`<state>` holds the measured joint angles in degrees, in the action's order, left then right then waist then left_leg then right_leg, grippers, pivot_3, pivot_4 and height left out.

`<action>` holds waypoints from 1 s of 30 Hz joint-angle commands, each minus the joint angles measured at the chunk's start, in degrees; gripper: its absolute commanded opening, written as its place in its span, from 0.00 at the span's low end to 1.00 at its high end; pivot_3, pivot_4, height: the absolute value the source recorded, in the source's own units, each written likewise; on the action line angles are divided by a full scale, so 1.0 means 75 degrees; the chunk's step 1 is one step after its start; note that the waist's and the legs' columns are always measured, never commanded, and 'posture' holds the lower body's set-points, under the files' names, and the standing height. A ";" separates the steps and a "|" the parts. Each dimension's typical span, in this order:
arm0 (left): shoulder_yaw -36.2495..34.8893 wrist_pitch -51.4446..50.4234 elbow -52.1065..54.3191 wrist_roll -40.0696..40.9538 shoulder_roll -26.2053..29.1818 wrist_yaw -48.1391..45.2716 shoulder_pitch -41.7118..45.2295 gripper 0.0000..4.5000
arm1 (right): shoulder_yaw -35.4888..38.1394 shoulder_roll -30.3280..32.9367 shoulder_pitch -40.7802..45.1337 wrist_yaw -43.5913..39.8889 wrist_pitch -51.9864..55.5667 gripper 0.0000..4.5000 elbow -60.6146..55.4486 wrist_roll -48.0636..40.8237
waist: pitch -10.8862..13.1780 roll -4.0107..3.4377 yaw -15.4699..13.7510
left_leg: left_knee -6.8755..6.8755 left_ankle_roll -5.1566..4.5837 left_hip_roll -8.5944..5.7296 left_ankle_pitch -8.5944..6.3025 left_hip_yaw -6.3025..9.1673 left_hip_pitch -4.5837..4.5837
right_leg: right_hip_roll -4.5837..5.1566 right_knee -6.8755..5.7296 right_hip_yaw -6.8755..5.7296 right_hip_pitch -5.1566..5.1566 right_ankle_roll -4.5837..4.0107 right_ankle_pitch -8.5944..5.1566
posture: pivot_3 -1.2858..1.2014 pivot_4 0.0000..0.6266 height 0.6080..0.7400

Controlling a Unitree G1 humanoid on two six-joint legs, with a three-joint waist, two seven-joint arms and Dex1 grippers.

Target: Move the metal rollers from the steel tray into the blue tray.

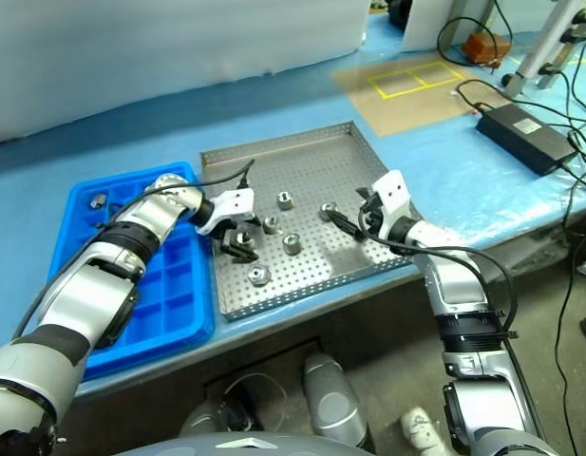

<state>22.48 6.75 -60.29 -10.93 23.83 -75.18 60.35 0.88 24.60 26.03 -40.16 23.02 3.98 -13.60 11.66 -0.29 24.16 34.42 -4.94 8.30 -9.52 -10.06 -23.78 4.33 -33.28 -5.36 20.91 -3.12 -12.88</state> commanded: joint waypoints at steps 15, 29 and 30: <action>0.0670 0.0613 0.0571 -0.0855 0.0993 -0.0899 -0.0937 0.40 | -0.0172 -0.0085 0.0453 -0.0221 -0.0188 1.00 0.0159 -0.0121 | -0.0030 -0.0011 0.0447 | -0.0009 -0.0017 -0.0001 -0.0017 -0.0003 0.0009 | 0.0005 0.0009 0.0000 -0.0002 0.0007 0.0008 | 0.20 0.24 1.00; 0.0546 0.0387 0.1021 -0.0701 0.1093 -0.0940 -0.1207 0.40 | -0.1525 0.0513 -0.0158 -0.1992 0.0743 1.00 -0.1342 -0.0571 | -0.0046 -0.0022 0.0471 | -0.0016 0.0023 0.0006 -0.0041 -0.0001 0.0045 | 0.0002 0.0011 0.0002 -0.0005 0.0011 0.0006 | 0.21 0.24 1.00; 0.0539 0.0366 0.1075 -0.0690 0.1110 -0.0956 -0.1235 0.40 | -0.1578 0.0506 -0.0163 -0.1972 0.0700 1.00 -0.1342 -0.0520 | -0.0046 -0.0022 0.0470 | -0.0016 0.0025 0.0006 -0.0042 0.0000 0.0045 | 0.0002 0.0011 0.0003 -0.0004 0.0011 0.0006 | 0.21 0.24 1.00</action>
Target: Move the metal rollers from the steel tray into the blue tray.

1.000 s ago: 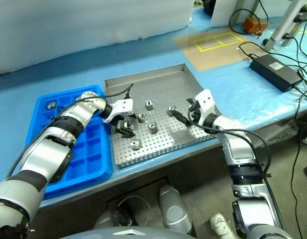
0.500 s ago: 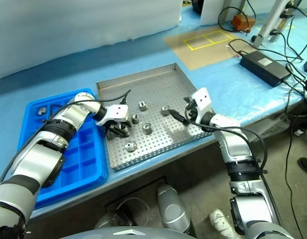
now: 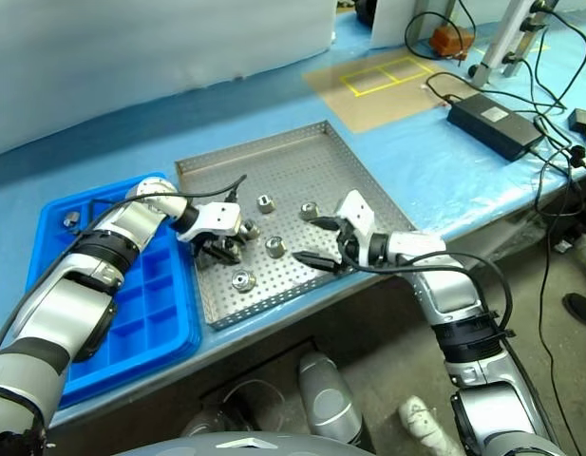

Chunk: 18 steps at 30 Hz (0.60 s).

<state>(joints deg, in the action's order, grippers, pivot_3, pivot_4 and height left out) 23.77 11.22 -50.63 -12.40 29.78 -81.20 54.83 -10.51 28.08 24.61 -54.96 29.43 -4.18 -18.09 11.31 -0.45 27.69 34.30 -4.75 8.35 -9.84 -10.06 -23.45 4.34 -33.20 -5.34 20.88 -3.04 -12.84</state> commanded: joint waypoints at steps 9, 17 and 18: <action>0.0187 -0.0505 0.0168 -0.0326 0.0446 -0.0182 -0.0654 0.39 | -0.0128 -0.0034 0.0097 0.0185 -0.0454 1.00 0.0059 0.0391 | -0.0001 -0.0001 -0.0012 | -0.0017 0.0050 0.0012 -0.0030 0.0001 0.0001 | -0.0008 -0.0001 0.0001 0.0028 0.0000 0.0000 | 0.21 0.24 1.00; -0.0108 -0.0337 0.1170 -0.0105 0.0471 0.0311 -0.0671 0.39 | -0.0117 -0.0109 0.0122 0.0230 -0.0519 1.00 0.0105 0.0457 | -0.0001 -0.0001 -0.0040 | -0.0020 0.0059 0.0013 -0.0040 0.0001 0.0004 | -0.0010 0.0000 0.0001 0.0026 0.0002 -0.0001 | 0.22 0.24 1.00; -0.0267 -0.0441 0.1559 0.0103 0.0454 0.0315 -0.0714 0.39 | -0.0099 -0.0125 0.0113 0.0244 -0.0507 1.00 0.0108 0.0443 | 0.0000 -0.0001 -0.0053 | -0.0018 0.0059 0.0013 -0.0040 0.0001 0.0004 | -0.0009 0.0000 0.0001 0.0025 0.0002 -0.0001 | 0.22 0.24 1.00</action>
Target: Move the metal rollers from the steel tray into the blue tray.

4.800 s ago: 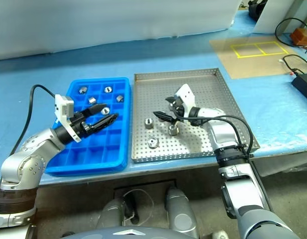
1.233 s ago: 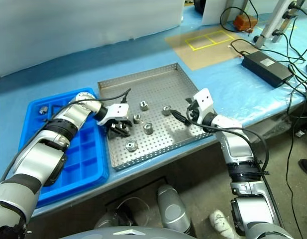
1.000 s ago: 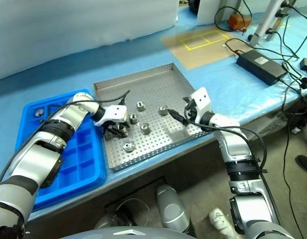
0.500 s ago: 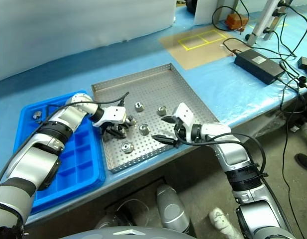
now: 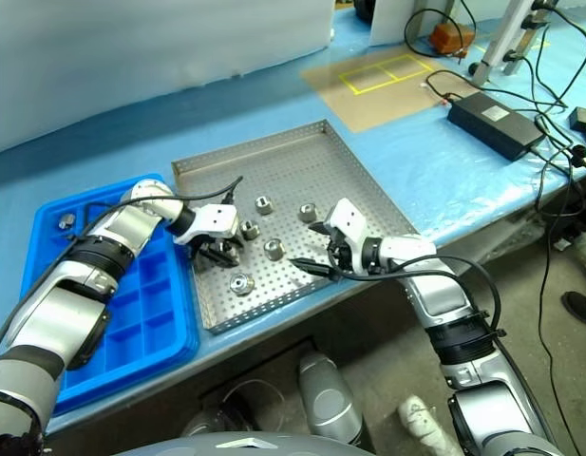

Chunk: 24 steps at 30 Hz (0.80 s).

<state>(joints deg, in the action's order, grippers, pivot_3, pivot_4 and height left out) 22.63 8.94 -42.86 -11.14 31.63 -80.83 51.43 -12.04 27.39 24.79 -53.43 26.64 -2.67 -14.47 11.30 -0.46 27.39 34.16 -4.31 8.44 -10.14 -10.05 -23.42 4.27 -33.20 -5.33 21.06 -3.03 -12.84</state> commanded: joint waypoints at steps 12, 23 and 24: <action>-0.1255 -0.1736 0.3899 0.1515 0.1229 -0.0063 -0.1338 0.39 | -0.0018 -0.0151 0.0349 -0.0160 -0.0285 1.00 0.0312 -0.0004 | 0.0016 -0.0009 -0.0400 | -0.0003 -0.0034 0.0001 0.0002 -0.0007 -0.0113 | 0.0009 -0.0057 0.0005 0.0130 -0.0044 0.0024 | 0.24 0.24 1.00; -0.3039 -0.3379 0.5630 0.2483 0.1810 0.1460 -0.2520 0.39 | -0.0190 -0.0990 0.1686 -0.0957 -0.0312 1.00 0.0750 -0.0479 | 0.0027 -0.0022 -0.0804 | 0.0016 -0.0003 0.0007 0.0002 -0.0017 -0.0074 | 0.0008 -0.0109 0.0031 0.0125 -0.0047 0.0025 | 0.28 0.24 1.00; -0.3209 -0.3503 0.5824 0.2535 0.1897 0.1614 -0.2812 0.39 | -0.0212 -0.1137 0.1887 -0.1085 -0.0289 1.00 0.0846 -0.0551 | 0.0027 -0.0024 -0.0810 | 0.0019 -0.0007 0.0004 0.0006 -0.0025 -0.0072 | 0.0008 -0.0133 0.0051 0.0143 -0.0047 0.0025 | 0.28 0.24 1.00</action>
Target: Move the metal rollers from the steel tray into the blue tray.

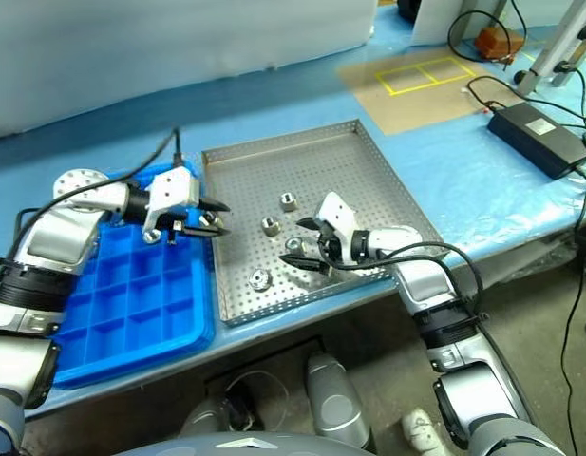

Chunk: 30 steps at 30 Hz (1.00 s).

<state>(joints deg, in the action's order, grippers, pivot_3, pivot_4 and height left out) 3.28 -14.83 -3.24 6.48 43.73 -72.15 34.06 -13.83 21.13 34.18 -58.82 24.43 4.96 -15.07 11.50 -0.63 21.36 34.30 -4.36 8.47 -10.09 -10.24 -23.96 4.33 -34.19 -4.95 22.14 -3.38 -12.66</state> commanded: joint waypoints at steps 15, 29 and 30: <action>-0.3451 -0.1241 0.2878 0.0919 -0.0182 0.3367 -0.3826 0.39 | -0.0641 -0.1149 0.1641 -0.1325 -0.1346 1.00 0.1673 0.0175 | 0.0010 0.0017 -0.1060 | 0.0007 0.0045 0.0014 0.0017 0.0003 0.0007 | -0.0008 -0.0080 0.0006 0.0021 -0.0030 -0.0029 | 0.35 0.24 1.00; -0.4161 -0.1547 0.4503 0.0985 -0.1130 0.5181 -0.5612 0.39 | -0.0517 -0.1326 0.1859 -0.1525 -0.1657 1.00 0.2329 0.0325 | 0.0010 0.0027 -0.1773 | 0.0006 0.0077 0.0021 0.0028 -0.0006 0.0039 | -0.0015 -0.0110 0.0034 0.0019 -0.0031 -0.0028 | 0.37 0.24 1.00; -0.4198 -0.1620 0.4544 0.1065 -0.1226 0.5249 -0.5716 0.39 | -0.0515 -0.1316 0.1876 -0.1530 -0.1684 1.00 0.2349 0.0353 | 0.0010 0.0027 -0.1801 | 0.0006 0.0077 0.0020 0.0028 -0.0009 0.0040 | -0.0015 -0.0110 0.0037 0.0020 -0.0031 -0.0028 | 0.37 0.24 1.00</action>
<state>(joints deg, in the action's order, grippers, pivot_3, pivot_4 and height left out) -26.03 -26.62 28.07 13.31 34.95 -34.00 -8.23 -18.75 11.65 46.65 -69.96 12.60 23.13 -11.87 11.58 -0.42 7.85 34.35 -3.78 8.63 -9.88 -10.33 -23.66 4.21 -35.02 -4.66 22.30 -3.61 -12.87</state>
